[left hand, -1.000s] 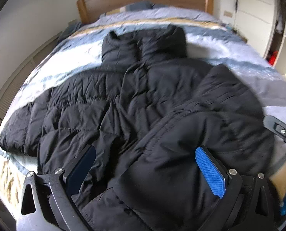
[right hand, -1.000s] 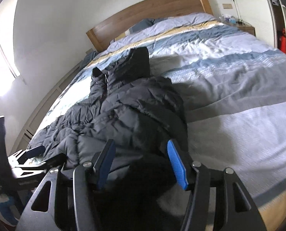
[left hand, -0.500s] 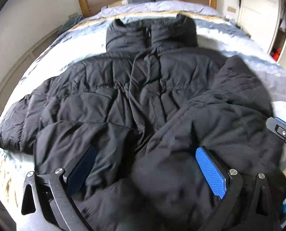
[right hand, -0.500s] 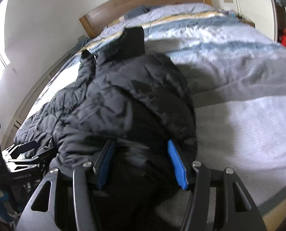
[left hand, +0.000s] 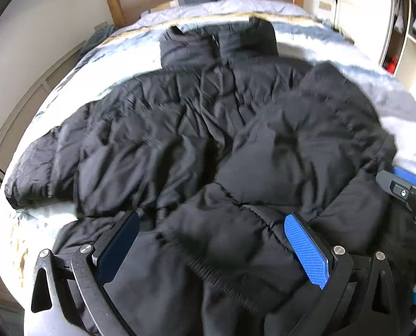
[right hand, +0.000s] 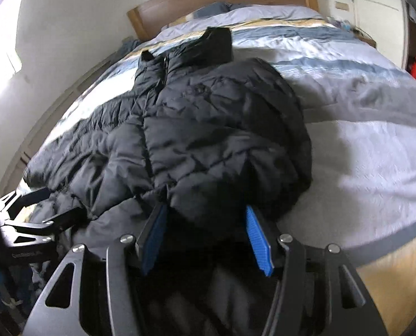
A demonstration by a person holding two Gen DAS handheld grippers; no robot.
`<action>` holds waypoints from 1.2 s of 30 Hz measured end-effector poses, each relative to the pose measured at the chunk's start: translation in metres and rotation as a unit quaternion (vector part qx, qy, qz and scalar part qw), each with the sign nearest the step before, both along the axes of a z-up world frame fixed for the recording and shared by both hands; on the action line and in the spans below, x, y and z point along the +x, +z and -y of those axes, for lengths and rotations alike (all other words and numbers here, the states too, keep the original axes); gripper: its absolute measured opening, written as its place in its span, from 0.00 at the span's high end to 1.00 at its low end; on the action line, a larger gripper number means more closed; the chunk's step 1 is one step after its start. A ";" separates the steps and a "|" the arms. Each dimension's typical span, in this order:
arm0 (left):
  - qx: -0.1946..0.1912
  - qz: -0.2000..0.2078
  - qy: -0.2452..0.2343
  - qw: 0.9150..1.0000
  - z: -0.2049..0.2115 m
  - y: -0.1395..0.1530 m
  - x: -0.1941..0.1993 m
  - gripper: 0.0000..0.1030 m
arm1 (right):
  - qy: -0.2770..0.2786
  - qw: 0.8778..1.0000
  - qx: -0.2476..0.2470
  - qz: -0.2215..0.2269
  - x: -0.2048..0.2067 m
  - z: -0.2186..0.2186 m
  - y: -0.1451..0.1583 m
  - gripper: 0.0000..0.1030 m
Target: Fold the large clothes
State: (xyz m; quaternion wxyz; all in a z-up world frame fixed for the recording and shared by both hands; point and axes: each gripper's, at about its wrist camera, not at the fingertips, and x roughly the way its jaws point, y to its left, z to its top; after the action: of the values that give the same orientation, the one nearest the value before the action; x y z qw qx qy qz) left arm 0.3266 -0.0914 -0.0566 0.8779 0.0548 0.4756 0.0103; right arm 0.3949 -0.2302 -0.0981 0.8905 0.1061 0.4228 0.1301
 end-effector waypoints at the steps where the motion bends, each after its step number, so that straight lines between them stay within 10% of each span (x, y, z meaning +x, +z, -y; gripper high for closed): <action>1: -0.001 0.007 0.003 1.000 -0.003 0.007 -0.003 0.01 | -0.003 1.000 0.001 0.004 -0.004 0.000 0.005 0.46; 22: -0.121 0.169 0.019 0.978 -0.126 0.211 -0.094 0.01 | -0.050 0.988 0.036 0.141 -0.140 -0.021 0.172 0.46; 36: -0.112 0.165 0.083 0.976 -0.282 0.178 -0.145 0.01 | -0.043 0.989 0.030 0.139 -0.151 -0.072 0.180 0.46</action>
State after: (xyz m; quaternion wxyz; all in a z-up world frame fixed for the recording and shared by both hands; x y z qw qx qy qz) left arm 0.1813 0.1909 0.1212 0.9411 -0.0858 0.3248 0.0384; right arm 0.2440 -0.1584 0.0820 0.9418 0.1313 0.2862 0.1178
